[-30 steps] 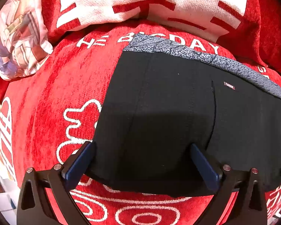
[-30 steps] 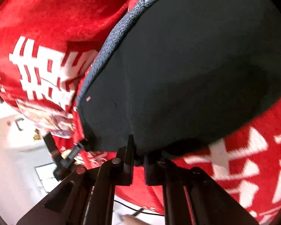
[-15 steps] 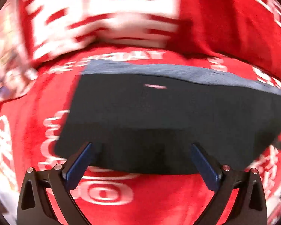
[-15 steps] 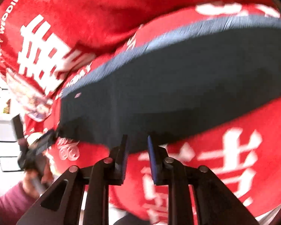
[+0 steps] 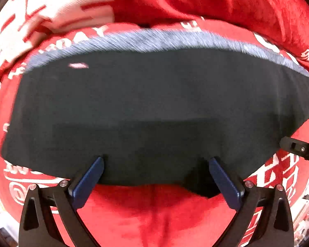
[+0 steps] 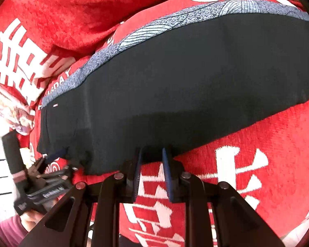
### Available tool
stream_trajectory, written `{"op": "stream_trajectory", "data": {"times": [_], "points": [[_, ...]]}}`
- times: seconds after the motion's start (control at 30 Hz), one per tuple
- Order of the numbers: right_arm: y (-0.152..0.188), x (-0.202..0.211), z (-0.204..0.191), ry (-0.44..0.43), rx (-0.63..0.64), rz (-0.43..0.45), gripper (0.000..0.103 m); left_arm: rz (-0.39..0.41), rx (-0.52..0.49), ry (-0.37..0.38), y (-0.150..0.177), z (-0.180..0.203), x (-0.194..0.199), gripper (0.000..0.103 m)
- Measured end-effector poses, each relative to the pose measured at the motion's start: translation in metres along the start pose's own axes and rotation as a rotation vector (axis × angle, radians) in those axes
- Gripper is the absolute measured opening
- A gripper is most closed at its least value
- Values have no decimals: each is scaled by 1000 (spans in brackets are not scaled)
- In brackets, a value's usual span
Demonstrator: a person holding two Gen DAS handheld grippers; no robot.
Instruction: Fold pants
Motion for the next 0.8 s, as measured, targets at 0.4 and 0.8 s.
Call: {"op": "stream_trajectory", "data": {"times": [0.4,0.8], "points": [[-66,-15,-188,-113,436,-80,32,139,224,-163,-14,-152,29,103],[-107,-140,-366,26,780,-215,32,188,251,-81,17,-175,-1,103]]}}
Point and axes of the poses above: each gripper's, at about its wrist camera, not at the fingertips, and x roughly against the way its jaws point, z to its right, y to its underside, the point moved 6 cm from there along -x, roughly the way its jaws point, and after that the axes turned 10 degrees about -z, right-handed, at the moved point
